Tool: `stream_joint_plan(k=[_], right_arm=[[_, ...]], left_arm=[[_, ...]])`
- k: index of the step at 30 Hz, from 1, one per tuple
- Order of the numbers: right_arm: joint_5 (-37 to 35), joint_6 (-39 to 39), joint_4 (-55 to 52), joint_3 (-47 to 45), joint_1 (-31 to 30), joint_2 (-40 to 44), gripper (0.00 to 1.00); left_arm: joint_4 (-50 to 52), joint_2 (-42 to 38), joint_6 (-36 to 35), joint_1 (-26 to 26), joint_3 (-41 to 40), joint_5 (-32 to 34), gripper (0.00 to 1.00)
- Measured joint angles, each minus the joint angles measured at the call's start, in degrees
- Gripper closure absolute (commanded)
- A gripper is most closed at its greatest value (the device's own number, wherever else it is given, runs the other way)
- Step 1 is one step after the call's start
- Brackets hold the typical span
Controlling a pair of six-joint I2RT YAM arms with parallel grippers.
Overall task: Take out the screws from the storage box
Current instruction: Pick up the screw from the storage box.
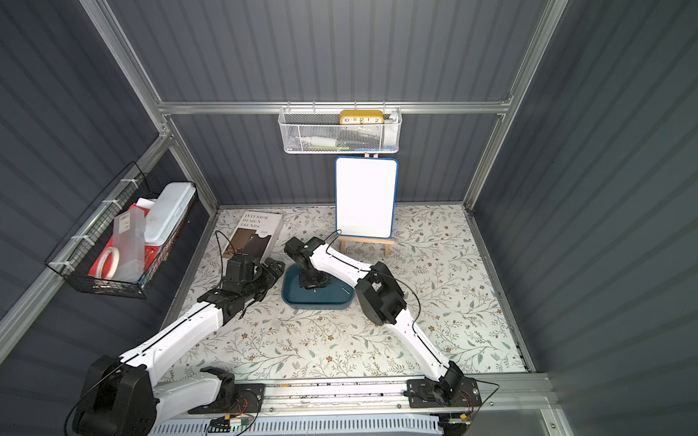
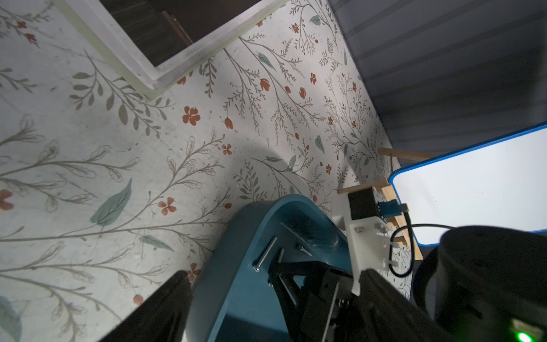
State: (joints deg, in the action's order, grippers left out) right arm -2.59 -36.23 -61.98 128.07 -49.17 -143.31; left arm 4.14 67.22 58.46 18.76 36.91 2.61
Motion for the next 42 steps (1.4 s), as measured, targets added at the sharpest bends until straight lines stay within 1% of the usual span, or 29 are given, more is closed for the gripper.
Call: stream_joint_plan(k=[7, 15, 16, 21, 23, 33, 42], right_arm=[[-2.86, -0.79, -1.88, 0.98, -0.24, -0.96, 0.81], [-6.14, -1.27, -3.37, 3.45, -0.39, -2.45, 0.8], [-6.43, -1.29, -3.43, 3.61, -0.39, -2.56, 0.81], [-6.71, -1.57, -3.61, 4.15, -0.39, -2.93, 0.95], [-6.69, -1.36, -3.67, 4.22, -0.37, -2.93, 0.98], [-5.68, -0.68, -2.75, 3.8, 0.61, -1.6, 0.98], [-5.2, -0.33, -2.21, 3.41, 1.33, 5.97, 0.98]], left_arm=[[-0.04, -0.11, 0.04, 0.0, 0.0, 0.0, 0.08], [-0.11, -0.76, 0.63, 0.0, -0.55, 0.0, 0.08], [-0.07, -0.81, 0.68, 0.0, -0.57, 0.0, 0.08], [-0.02, -1.07, 1.01, 0.0, -0.57, 0.04, 0.08], [0.0, -1.29, 1.07, 0.0, -0.57, 0.09, 0.08], [0.42, -2.29, 1.09, 0.0, -0.57, 0.44, 0.08], [0.63, -2.6, 1.09, 0.0, -0.55, 0.17, 0.08]])
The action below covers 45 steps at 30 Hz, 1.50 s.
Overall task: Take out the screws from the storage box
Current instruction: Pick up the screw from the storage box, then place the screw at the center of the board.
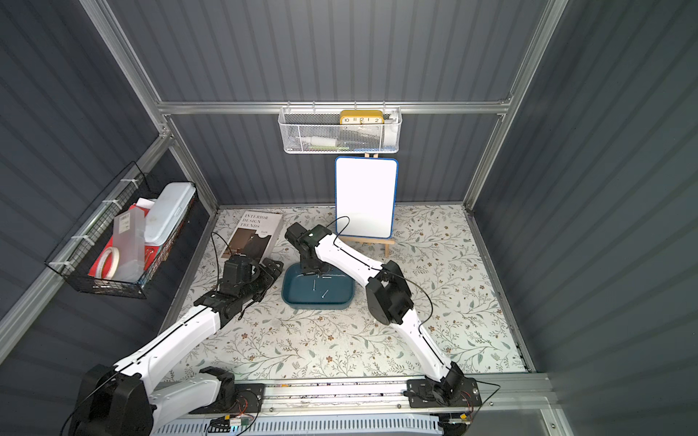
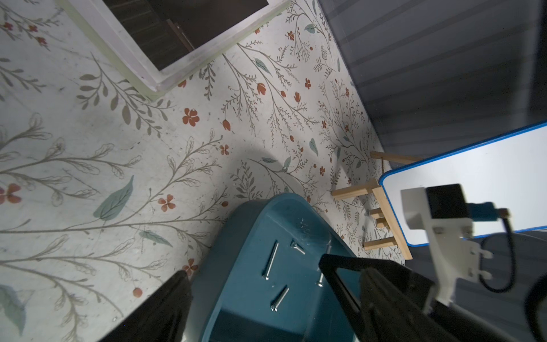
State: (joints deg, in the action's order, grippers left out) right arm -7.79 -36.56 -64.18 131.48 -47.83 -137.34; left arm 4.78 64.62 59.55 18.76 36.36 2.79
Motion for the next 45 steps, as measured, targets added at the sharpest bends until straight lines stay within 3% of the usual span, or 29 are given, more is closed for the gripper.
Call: stream_joint_plan(k=[5, 11, 21, 27, 34, 45], right_arm=[[-0.39, -0.02, -0.15, -2.54, -0.04, 3.67, 0.98], [-1.31, -0.07, 0.9, -12.44, 0.07, 11.43, 0.98], [-3.5, -1.51, 5.95, -39.32, 4.22, 34.56, 0.98], [-4.13, -2.4, 9.22, -55.65, 8.44, 43.78, 0.97], [-2.1, -3.32, 15.41, -67.58, 8.72, 43.39, 0.97], [0.22, -3.43, 23.37, -70.64, 8.74, 35.91, 0.94]], left_arm=[[0.26, 0.04, -0.07, 0.0, 0.11, -0.9, 0.08], [0.98, 0.04, -0.72, 0.0, 1.07, -1.36, 0.08], [1.4, 1.03, -2.82, 0.0, 3.04, -1.49, 0.08], [1.97, 1.38, -3.5, 0.0, 3.15, -1.42, 0.08], [2.19, 2.27, -4.11, 0.0, 3.23, -1.27, 0.08], [2.38, 2.27, -4.11, 0.0, 3.15, -1.33, 0.07]])
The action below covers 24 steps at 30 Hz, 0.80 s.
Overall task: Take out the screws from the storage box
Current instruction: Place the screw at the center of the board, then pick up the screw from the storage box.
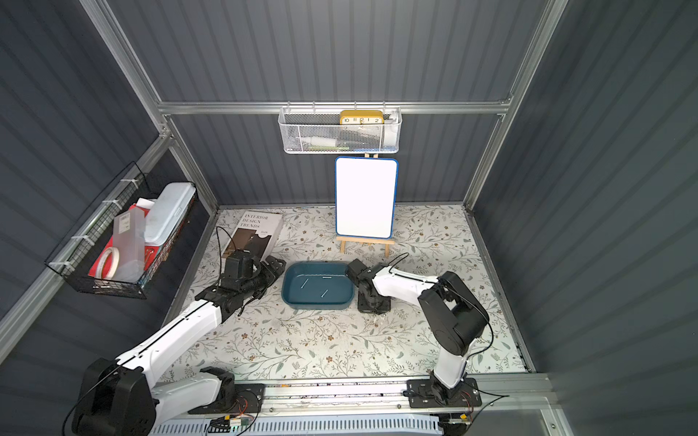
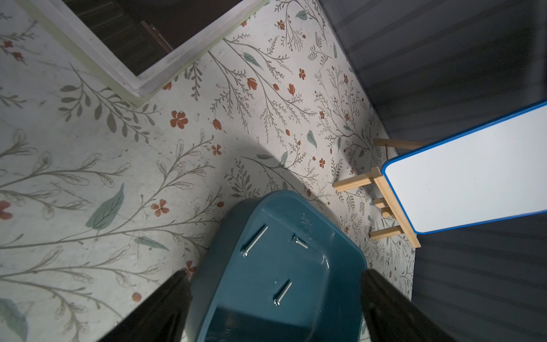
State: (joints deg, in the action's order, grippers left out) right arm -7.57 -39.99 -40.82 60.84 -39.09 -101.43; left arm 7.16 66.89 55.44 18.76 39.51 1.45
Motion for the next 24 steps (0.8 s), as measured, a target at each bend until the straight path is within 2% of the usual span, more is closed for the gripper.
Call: stream_joint_plan(k=[15, 22, 24], right_arm=[[-0.66, 0.5, -2.4, 0.83, 0.0, 1.75, 0.75], [-0.35, 1.86, -8.04, 8.98, 0.02, 7.45, 0.72], [0.17, 1.92, -8.79, 11.89, 0.04, 9.88, 0.65]], left_arm=[[-0.02, -1.05, 0.04, 0.0, -0.83, 0.04, 0.07], [-1.18, -1.33, 0.04, 0.0, -2.16, -0.35, 0.07], [-1.2, -1.33, 0.04, 0.0, -2.69, -0.39, 0.07]])
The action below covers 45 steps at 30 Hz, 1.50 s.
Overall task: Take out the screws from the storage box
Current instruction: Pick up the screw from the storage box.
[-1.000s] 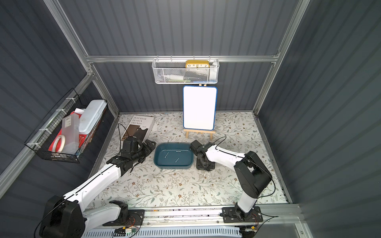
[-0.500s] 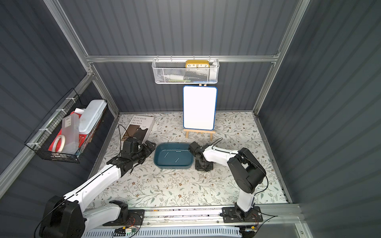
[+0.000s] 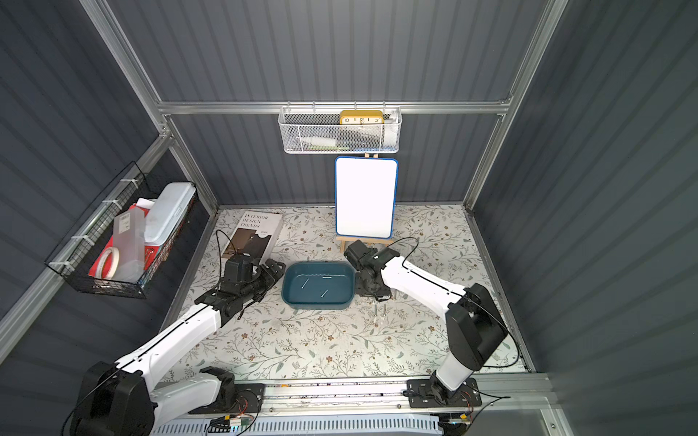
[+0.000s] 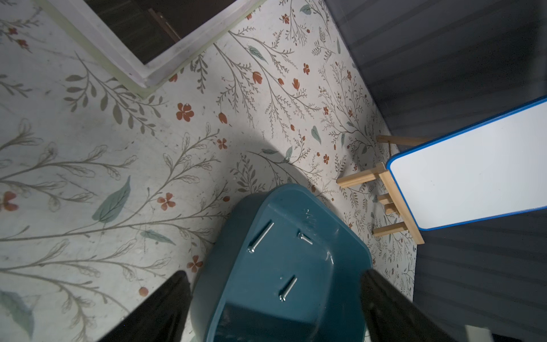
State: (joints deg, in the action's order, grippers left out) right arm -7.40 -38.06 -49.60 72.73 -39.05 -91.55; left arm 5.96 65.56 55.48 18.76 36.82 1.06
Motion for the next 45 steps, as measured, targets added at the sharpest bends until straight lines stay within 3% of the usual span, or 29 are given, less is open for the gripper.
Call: stream_joint_plan(k=[3, 7, 17, 24, 45], right_arm=[[1.95, -1.25, 0.02, 4.42, -0.13, 2.01, 0.58], [3.23, -4.46, -0.2, 11.65, -2.27, -1.38, 0.56], [1.46, -13.29, -4.26, 37.62, -11.82, -29.73, 0.57], [0.07, -16.57, -7.02, 51.65, -13.2, -43.56, 0.6], [-3.72, -17.81, -8.94, 61.79, -13.2, -54.62, 0.72]], left_arm=[[-0.2, -0.17, 0.0, 0.0, -0.55, -0.02, 0.07], [-0.26, -1.03, 0.0, 0.0, -0.74, 0.39, 0.07], [-0.48, -4.15, 0.0, 0.0, -0.74, 2.23, 0.08], [-0.46, -5.64, 0.33, 0.0, -0.76, 3.1, 0.08], [-0.48, -7.34, 1.51, 0.0, -1.77, 5.75, 0.07]])
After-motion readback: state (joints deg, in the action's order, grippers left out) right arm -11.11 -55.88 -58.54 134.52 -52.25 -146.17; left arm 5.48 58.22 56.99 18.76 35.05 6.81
